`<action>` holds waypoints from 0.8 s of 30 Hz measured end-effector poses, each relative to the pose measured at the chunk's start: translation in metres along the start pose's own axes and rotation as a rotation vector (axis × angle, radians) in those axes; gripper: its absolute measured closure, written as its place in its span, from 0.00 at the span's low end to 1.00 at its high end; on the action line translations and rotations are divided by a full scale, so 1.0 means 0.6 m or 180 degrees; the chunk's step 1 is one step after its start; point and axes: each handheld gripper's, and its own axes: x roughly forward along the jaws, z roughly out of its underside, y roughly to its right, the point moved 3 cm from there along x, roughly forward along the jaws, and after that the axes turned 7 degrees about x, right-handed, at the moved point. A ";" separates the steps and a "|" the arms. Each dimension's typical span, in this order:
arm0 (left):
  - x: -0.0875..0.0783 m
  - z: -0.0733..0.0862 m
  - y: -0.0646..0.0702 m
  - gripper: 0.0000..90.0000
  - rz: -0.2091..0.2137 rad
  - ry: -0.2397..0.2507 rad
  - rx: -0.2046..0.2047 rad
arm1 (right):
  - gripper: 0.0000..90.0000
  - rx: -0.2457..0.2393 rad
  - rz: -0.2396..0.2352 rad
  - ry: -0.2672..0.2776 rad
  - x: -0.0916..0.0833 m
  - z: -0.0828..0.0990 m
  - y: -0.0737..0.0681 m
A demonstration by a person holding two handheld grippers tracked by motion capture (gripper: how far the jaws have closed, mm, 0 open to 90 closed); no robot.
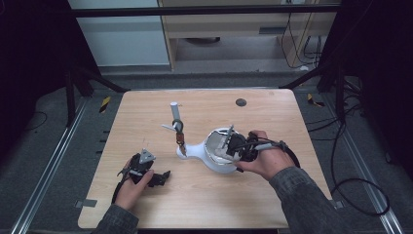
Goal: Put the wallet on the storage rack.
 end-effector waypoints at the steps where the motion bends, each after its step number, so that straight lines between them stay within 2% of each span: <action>1: 0.000 0.000 0.000 0.00 0.0000 0.0000 0.0000 | 0.34 0.0001 -0.0005 -0.0003 0.001 -0.001 0.000; 24: 0.000 0.000 0.000 0.00 0.0004 -0.0001 0.0003 | 0.34 -0.0010 -0.0048 -0.0111 0.024 -0.025 0.006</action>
